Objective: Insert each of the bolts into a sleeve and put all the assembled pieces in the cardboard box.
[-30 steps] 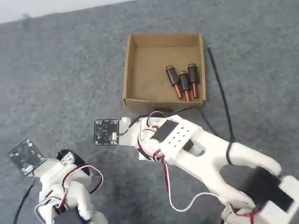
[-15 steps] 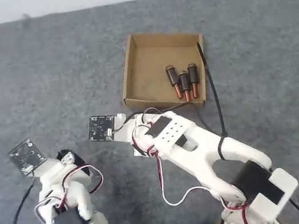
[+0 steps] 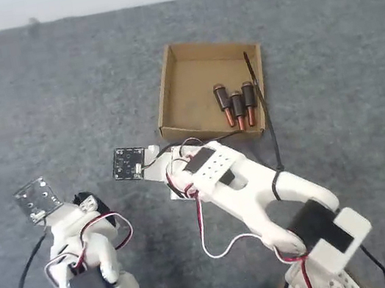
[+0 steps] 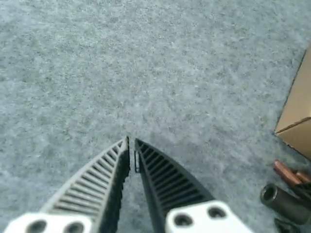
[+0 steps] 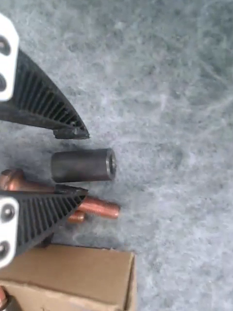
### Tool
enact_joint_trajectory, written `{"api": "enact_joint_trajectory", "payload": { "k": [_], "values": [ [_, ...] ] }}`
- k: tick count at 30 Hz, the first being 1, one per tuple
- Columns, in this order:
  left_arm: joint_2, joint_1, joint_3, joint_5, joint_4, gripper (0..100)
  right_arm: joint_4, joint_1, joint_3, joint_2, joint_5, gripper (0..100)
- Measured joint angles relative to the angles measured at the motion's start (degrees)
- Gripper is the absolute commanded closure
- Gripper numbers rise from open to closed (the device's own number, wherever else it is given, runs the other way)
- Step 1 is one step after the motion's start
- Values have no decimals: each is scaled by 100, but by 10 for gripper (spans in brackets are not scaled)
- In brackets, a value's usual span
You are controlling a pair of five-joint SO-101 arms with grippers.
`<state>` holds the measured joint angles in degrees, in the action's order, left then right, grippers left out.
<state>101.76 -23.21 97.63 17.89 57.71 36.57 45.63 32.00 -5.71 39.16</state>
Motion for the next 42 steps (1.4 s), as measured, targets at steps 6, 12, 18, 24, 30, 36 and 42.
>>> {"api": "enact_joint_trajectory", "payload": {
  "k": [6,12,18,24,30,36,42],
  "values": [
    [0,0,0,0,0,988,0,-18,-378,-475,0,904],
    [0,0,0,0,0,988,264,-9,-624,-598,0,905],
    [0,0,0,0,0,988,589,-26,-703,-624,35,998],
    [0,0,0,0,0,988,589,-26,-738,-624,448,991],
    [0,0,0,0,0,988,1196,-26,-949,-624,484,991],
    [0,0,0,0,0,988,2338,-132,-1213,-202,132,991],
    [0,0,0,-9,0,988,2602,-800,-1213,545,-976,991]
  ]
}}
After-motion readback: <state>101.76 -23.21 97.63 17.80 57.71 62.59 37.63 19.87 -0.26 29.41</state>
